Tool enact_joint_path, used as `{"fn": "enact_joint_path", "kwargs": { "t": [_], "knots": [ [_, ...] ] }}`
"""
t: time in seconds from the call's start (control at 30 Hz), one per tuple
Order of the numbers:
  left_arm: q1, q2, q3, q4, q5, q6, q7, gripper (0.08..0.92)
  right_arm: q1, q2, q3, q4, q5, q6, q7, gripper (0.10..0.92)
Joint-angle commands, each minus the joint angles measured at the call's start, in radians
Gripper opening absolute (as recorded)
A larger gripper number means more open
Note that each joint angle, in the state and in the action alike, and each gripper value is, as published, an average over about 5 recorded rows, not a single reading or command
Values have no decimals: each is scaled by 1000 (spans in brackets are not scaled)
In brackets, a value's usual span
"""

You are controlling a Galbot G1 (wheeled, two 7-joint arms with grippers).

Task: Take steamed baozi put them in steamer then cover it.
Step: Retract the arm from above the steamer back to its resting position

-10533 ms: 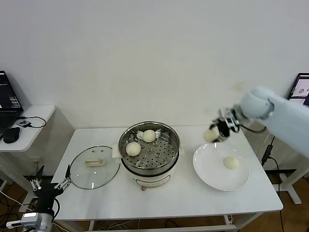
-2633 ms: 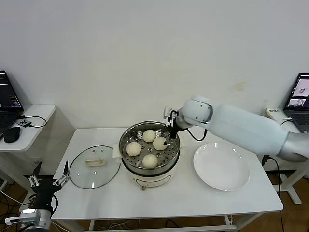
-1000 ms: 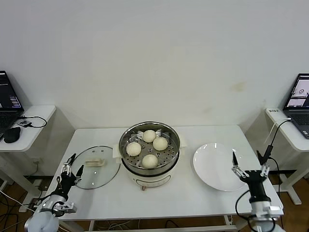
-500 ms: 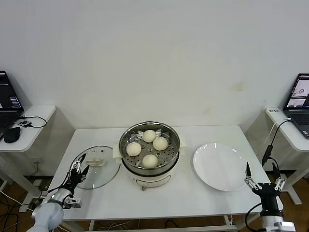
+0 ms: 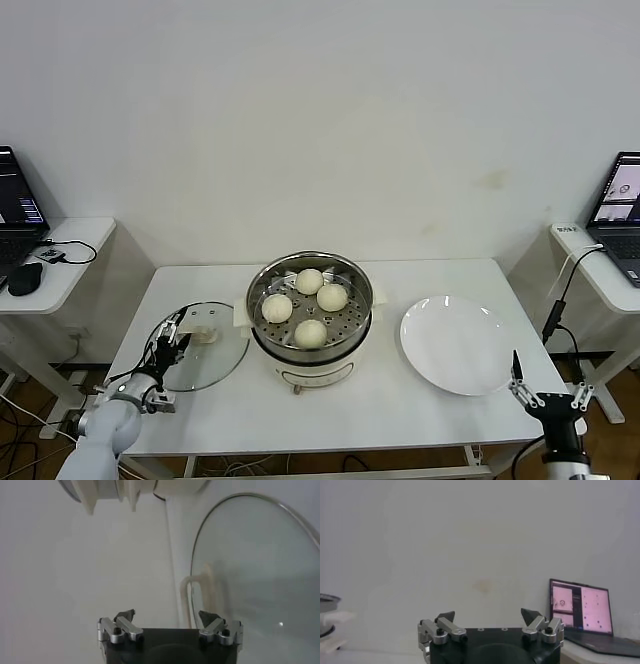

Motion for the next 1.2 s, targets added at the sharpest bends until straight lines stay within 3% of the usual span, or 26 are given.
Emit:
{"fn": "enact_joint_path", "kwargs": {
  "t": [0.03,0.33,0.43,0.9,1.07,1.2],
  "knots": [
    [-125,-6,15,98,10,-1,0,823,-9,7,5,-6,-5,7,-5,823],
    [-148,-19,27,147,-17,1,12,822,-6,12,-1,-13,-15,12,-10,823],
    [-148,-20,30,157,-30,0,16,782,-6,13,-3,-15,-17,13,-10,823],
    [-105,-29,20,132,-84,-2,-7,377,-9,11,-8,-15,-23,18,-13,823],
    [-36,-23,-19,50,-101,14,-47,239,-12,10,-8,-13,-24,22,-14,823],
    [53,-11,-71,-96,-124,53,-78,146,-16,9,-7,-11,-24,24,-14,823]
  ]
}}
